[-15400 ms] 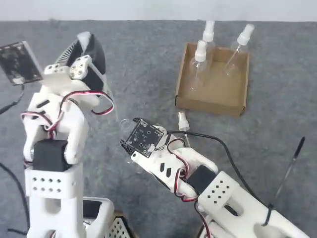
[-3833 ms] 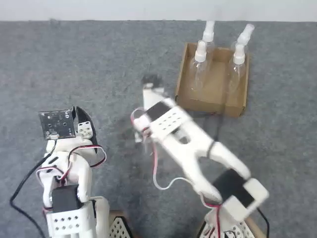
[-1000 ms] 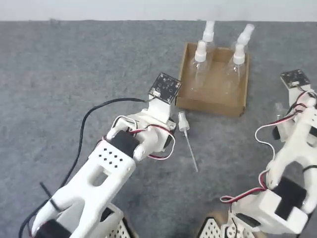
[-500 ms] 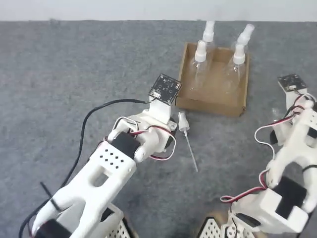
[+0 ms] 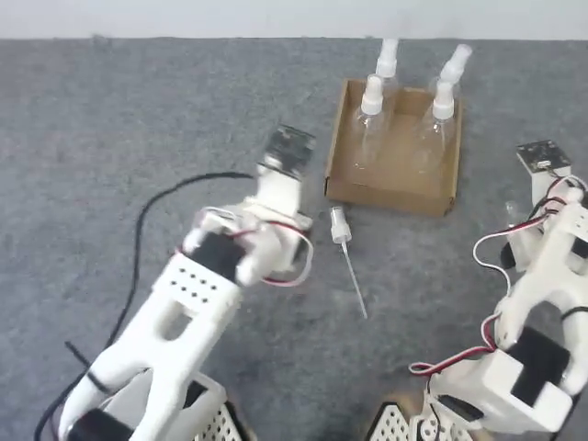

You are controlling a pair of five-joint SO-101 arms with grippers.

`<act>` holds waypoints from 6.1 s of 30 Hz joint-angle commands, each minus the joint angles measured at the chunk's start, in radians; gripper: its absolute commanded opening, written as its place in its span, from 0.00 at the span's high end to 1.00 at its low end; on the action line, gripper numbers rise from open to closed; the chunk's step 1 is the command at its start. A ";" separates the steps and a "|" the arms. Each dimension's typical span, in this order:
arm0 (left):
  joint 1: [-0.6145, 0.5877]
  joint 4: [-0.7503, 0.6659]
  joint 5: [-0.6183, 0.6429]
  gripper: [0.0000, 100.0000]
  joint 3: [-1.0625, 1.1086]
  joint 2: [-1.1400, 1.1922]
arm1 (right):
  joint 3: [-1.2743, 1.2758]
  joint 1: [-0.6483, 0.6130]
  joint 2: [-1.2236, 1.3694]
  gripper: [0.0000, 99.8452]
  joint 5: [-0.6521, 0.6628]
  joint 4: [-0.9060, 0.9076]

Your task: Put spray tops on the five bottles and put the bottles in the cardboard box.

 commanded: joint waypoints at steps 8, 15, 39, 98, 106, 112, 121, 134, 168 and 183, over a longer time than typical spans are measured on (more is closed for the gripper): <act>-0.115 0.008 0.009 0.81 -0.076 0.005 | -0.008 -0.028 -0.013 0.99 -0.009 -0.016; -0.020 -0.095 0.068 0.79 -0.154 0.224 | 0.003 -0.064 -0.012 0.99 -0.011 -0.062; 0.048 -0.080 0.252 0.77 -0.518 0.818 | 0.040 -0.071 -0.025 0.99 -0.011 -0.105; -0.198 0.137 -0.299 0.84 -0.794 0.976 | 0.052 -0.108 -0.013 0.99 -0.005 -0.110; -0.198 0.141 -0.302 0.85 -0.848 1.069 | 0.052 -0.062 -0.013 0.99 -0.002 -0.110; -0.198 0.189 -0.295 0.93 -0.843 1.074 | 0.052 -0.039 -0.013 0.99 -0.002 -0.130; -0.236 0.276 -0.164 0.97 -0.727 0.944 | 0.052 -0.012 -0.013 0.99 -0.002 -0.130; -0.244 0.046 -0.083 0.96 -0.236 0.589 | 0.144 0.008 0.059 0.99 -0.002 -0.282; -0.265 0.078 -0.224 0.97 -0.294 0.657 | 0.157 -0.004 0.091 0.99 -0.002 -0.305; -0.255 0.173 -0.077 0.98 -0.211 0.255 | 0.144 -0.007 0.084 0.93 -0.002 -0.232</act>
